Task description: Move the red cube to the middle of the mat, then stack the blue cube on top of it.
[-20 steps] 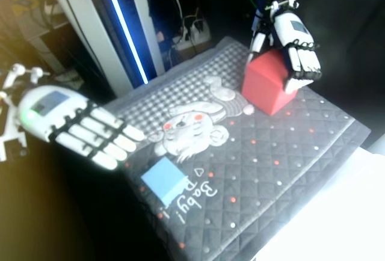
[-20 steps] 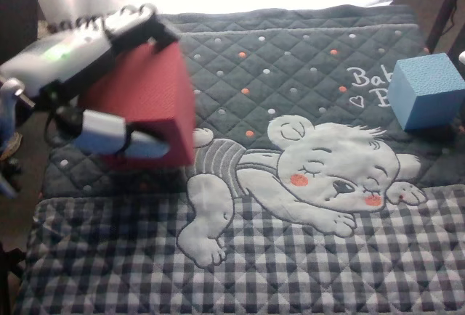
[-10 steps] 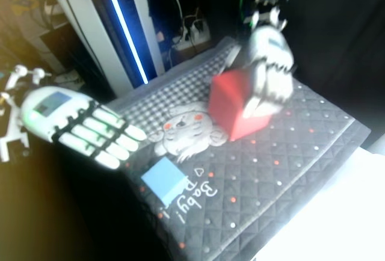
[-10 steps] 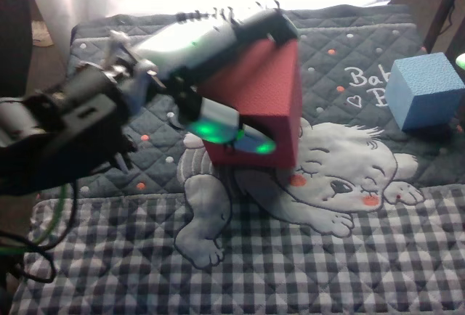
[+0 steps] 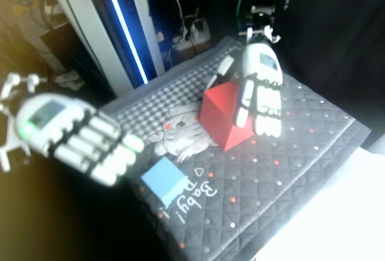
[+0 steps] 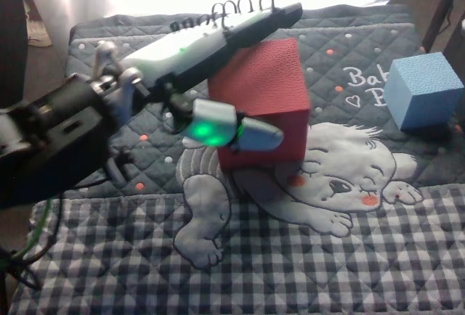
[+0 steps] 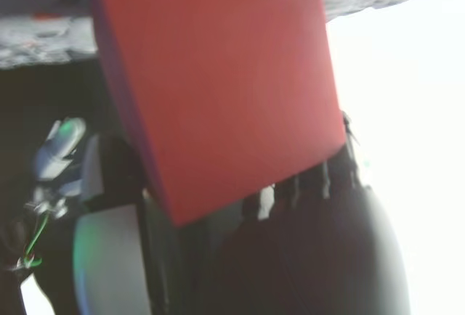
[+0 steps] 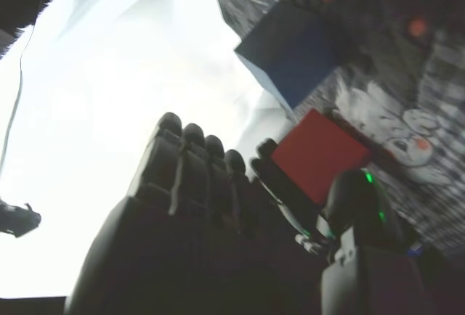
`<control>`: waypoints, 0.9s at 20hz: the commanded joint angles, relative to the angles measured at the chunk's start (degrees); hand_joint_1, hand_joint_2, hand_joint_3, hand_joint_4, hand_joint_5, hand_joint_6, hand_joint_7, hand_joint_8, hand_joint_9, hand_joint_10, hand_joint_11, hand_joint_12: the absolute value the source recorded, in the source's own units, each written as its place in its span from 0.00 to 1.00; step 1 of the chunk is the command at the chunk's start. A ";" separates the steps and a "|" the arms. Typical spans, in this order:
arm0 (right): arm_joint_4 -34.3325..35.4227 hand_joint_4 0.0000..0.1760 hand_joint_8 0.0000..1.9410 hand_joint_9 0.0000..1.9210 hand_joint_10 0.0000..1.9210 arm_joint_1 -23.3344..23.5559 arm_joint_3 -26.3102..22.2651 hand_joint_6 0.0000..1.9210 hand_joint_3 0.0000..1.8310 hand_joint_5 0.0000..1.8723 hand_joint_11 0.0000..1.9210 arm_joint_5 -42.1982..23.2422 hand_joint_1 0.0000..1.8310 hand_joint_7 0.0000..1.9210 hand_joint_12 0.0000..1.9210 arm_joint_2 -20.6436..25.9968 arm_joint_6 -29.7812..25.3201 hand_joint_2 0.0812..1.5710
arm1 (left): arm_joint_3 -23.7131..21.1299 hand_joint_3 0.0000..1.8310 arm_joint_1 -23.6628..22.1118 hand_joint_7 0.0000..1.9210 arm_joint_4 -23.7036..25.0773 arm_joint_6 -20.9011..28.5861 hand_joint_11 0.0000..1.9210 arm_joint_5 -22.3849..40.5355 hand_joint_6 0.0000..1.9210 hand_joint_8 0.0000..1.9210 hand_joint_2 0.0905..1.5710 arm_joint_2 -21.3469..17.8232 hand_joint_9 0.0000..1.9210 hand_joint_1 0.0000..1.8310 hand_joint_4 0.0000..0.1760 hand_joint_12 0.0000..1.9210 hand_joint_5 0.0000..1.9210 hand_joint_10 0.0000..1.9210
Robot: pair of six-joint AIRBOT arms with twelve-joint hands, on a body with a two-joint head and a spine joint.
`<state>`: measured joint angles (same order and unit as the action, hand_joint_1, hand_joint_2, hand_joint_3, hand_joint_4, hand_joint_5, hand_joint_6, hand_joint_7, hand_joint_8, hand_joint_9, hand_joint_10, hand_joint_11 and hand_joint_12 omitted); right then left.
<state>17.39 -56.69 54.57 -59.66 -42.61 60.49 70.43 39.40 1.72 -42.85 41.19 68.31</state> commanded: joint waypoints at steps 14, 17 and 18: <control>0.21 0.00 1.00 0.74 1.00 17.01 14.76 1.00 0.00 0.69 0.76 18.89 0.84 0.71 1.00 -13.34 0.97 0.75 | -8.90 0.01 13.88 0.00 -11.97 -1.41 0.00 33.66 0.00 0.00 0.60 -11.59 0.00 0.47 0.62 0.00 0.00 0.00; -5.17 0.00 1.00 0.70 1.00 20.89 12.29 1.00 0.00 0.70 0.68 18.77 0.82 0.70 1.00 -10.77 0.98 0.76 | -9.06 0.01 14.76 0.00 -12.81 -1.46 0.00 35.07 0.00 0.00 0.61 -11.75 0.00 0.46 0.59 0.00 0.00 0.00; -7.05 0.00 1.00 0.75 1.00 22.39 11.28 1.00 0.00 0.72 0.77 18.55 0.85 0.73 1.00 -9.76 0.98 0.75 | -9.07 0.01 14.97 0.00 -13.14 -1.48 0.00 35.42 0.00 0.00 0.61 -11.76 0.00 0.48 0.79 0.00 0.00 0.00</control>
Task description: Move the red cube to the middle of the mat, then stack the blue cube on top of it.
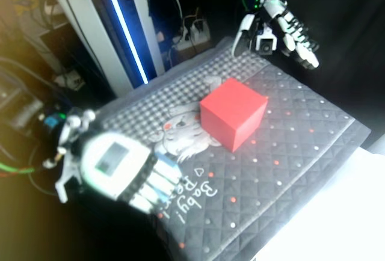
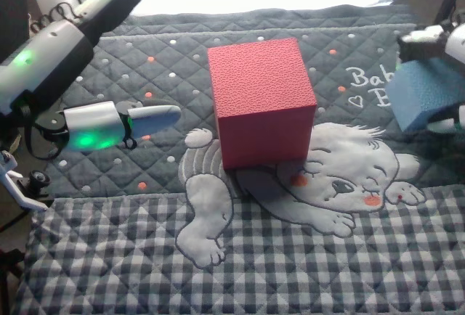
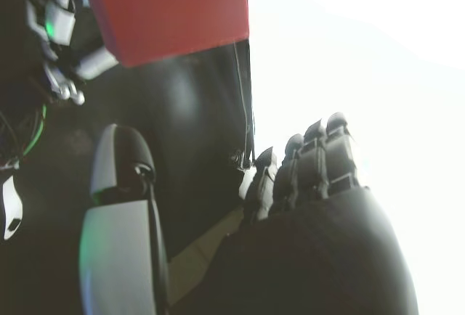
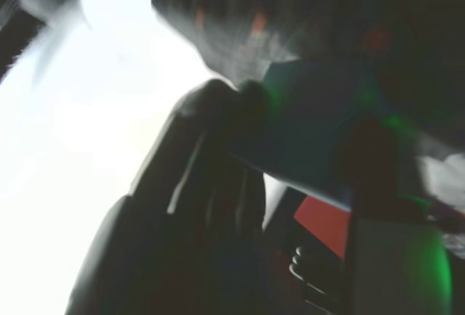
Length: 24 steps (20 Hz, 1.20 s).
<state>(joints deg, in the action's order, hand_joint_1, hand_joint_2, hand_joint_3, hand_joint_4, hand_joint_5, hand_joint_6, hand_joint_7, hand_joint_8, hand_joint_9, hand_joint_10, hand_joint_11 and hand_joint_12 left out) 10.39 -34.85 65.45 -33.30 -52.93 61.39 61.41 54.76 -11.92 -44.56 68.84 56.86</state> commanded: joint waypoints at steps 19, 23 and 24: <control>-23.91 0.00 1.00 0.68 1.00 15.77 -0.88 1.00 0.32 0.51 0.75 -18.67 0.77 0.62 1.00 -8.15 -13.11 0.60 | -0.23 0.01 6.23 0.00 -8.70 -1.16 0.00 12.61 0.00 0.00 0.63 -0.89 0.00 0.51 0.64 0.00 0.00 0.00; -25.82 0.00 1.00 0.54 1.00 15.77 -0.10 0.88 0.17 0.30 0.62 -11.55 0.55 0.48 1.00 -9.55 -13.10 0.76 | -0.22 0.00 6.62 0.00 -9.71 -1.15 0.00 13.28 0.00 0.00 0.63 -0.77 0.00 0.52 0.55 0.00 0.00 0.00; -26.54 0.00 0.97 0.33 1.00 15.77 0.42 0.85 0.08 0.31 0.41 -8.78 0.56 0.28 1.00 -9.97 -13.10 0.83 | -0.22 0.00 6.86 0.00 -10.13 -1.15 0.00 13.60 0.00 0.00 0.63 -0.71 0.00 0.51 0.50 0.00 0.00 0.00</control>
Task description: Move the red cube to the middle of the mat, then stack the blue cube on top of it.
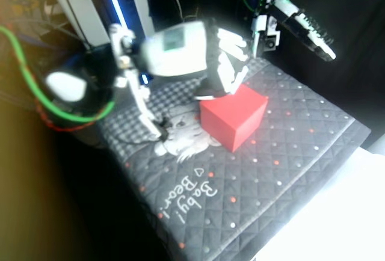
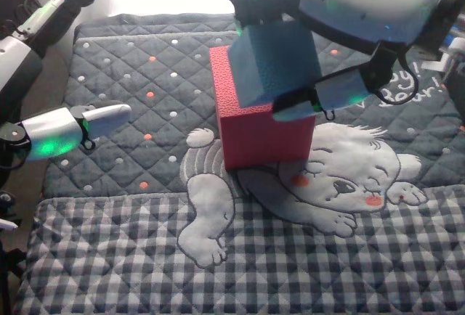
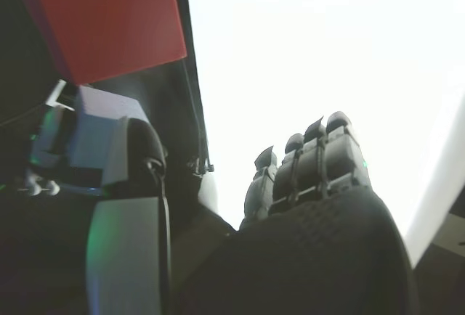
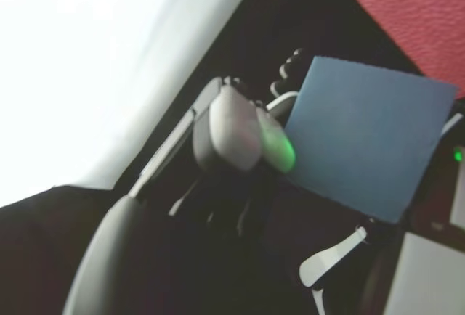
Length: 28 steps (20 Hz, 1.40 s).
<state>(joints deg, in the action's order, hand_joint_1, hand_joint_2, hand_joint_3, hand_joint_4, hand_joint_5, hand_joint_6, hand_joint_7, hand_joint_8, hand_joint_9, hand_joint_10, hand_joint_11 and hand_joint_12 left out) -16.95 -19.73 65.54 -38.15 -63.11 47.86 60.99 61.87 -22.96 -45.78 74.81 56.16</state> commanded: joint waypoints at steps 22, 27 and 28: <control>3.17 0.71 0.00 0.00 0.00 0.52 -3.86 0.00 0.00 0.00 0.00 -9.09 0.25 0.00 0.49 9.50 0.42 0.58 | -0.77 0.00 2.75 0.00 -2.14 0.15 0.00 10.98 0.00 0.00 0.65 -0.22 0.00 0.46 0.74 0.00 0.00 0.00; 9.98 0.31 0.00 0.00 0.00 -7.56 -8.36 0.00 0.00 0.00 0.00 -19.90 0.27 0.00 0.00 19.41 0.76 0.66 | -1.66 0.00 4.18 0.00 -2.44 0.41 0.00 13.44 0.00 0.00 0.64 -0.95 0.00 0.44 0.79 0.00 0.00 0.00; 13.13 0.13 0.00 0.00 0.00 -11.82 -10.70 0.00 0.01 0.00 0.00 -23.15 0.25 0.00 0.00 22.91 2.51 0.69 | -2.33 0.00 4.81 0.00 -2.44 0.40 0.00 15.09 0.00 0.00 0.65 -1.54 0.00 0.43 0.85 0.00 0.02 0.00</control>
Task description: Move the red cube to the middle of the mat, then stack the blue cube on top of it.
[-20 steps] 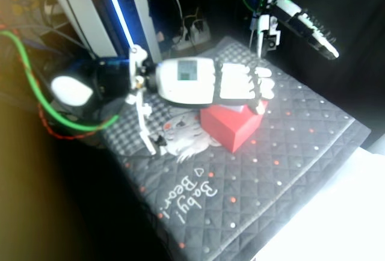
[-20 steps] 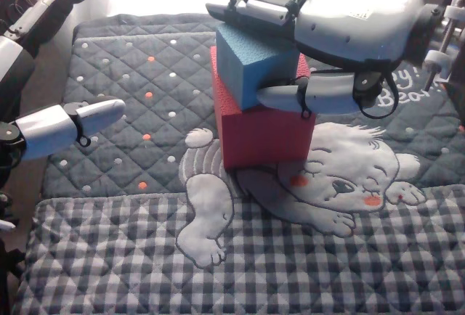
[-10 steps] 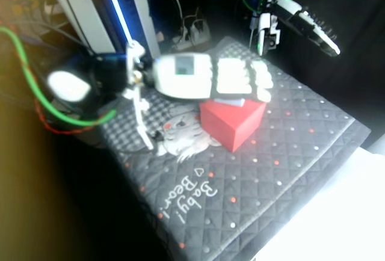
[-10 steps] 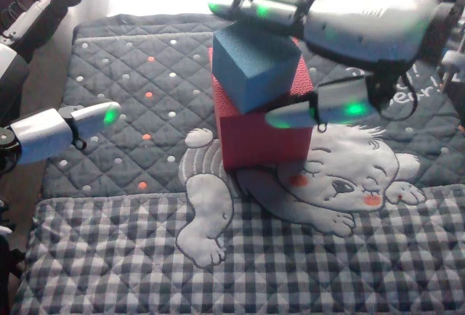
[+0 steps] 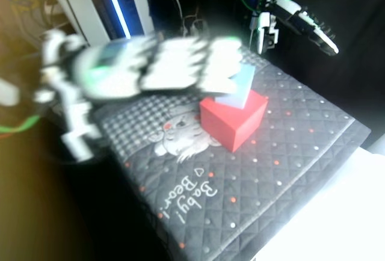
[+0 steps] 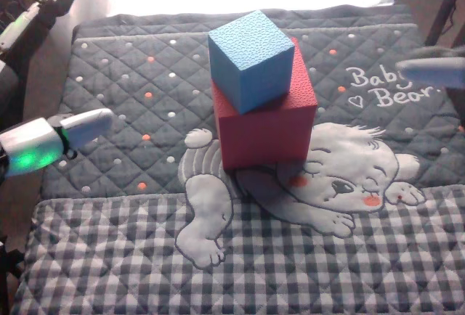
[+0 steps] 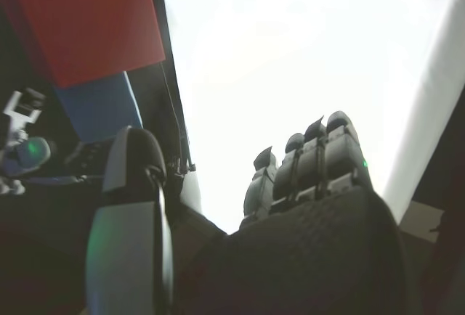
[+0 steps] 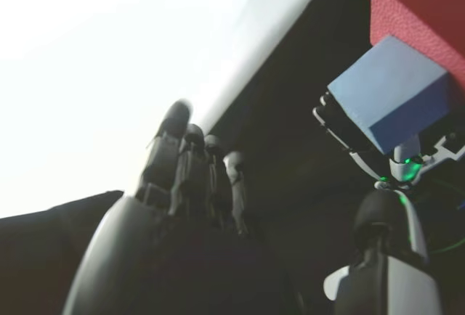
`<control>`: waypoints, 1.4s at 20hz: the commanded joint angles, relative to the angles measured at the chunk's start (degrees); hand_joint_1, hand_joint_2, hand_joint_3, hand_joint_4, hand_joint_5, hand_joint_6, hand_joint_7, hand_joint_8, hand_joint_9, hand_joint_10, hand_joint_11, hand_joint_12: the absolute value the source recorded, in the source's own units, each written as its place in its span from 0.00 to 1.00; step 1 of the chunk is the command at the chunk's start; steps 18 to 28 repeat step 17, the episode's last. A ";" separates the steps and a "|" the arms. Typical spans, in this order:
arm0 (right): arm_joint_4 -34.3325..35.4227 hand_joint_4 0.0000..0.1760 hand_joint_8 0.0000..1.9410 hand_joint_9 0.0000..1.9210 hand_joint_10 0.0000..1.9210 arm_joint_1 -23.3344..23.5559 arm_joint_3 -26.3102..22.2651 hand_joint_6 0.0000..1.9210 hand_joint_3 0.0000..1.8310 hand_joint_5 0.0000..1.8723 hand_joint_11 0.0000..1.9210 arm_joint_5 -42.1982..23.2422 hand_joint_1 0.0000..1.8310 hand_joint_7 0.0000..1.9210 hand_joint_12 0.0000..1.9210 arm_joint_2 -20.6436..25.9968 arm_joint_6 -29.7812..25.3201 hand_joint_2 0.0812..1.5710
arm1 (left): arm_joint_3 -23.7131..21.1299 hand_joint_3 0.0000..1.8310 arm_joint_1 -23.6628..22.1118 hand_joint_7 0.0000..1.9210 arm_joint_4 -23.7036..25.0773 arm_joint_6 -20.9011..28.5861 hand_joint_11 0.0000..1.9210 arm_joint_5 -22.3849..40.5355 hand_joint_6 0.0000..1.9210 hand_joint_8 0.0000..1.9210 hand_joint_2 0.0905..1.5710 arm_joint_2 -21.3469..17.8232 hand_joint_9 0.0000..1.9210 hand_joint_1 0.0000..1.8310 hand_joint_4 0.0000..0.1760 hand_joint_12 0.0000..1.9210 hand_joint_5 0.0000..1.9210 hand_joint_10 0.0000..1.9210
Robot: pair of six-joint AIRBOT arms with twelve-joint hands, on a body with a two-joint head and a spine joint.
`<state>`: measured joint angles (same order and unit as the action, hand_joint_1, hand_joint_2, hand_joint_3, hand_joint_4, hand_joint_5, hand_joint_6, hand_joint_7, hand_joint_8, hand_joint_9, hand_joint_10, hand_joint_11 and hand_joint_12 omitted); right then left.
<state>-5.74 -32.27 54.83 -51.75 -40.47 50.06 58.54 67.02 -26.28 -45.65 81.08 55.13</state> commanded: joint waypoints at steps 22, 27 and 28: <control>21.65 0.93 0.01 0.00 0.00 -26.60 -10.64 0.54 0.03 0.36 0.01 -49.21 0.51 0.04 0.01 9.61 10.22 0.71 | -2.02 0.00 -8.02 0.00 11.23 -3.16 0.00 18.20 0.02 0.00 0.78 -6.23 0.00 0.29 0.88 0.00 0.09 0.00; 21.65 0.93 0.01 0.00 0.00 -26.60 -10.64 0.54 0.03 0.36 0.01 -49.21 0.51 0.04 0.01 9.61 10.22 0.71 | -2.02 0.00 -8.02 0.00 11.23 -3.16 0.00 18.20 0.02 0.00 0.78 -6.23 0.00 0.29 0.88 0.00 0.09 0.00; 21.65 0.93 0.01 0.00 0.00 -26.60 -10.64 0.54 0.03 0.36 0.01 -49.21 0.51 0.04 0.01 9.61 10.22 0.71 | -2.02 0.00 -8.02 0.00 11.23 -3.16 0.00 18.20 0.02 0.00 0.78 -6.23 0.00 0.29 0.88 0.00 0.09 0.00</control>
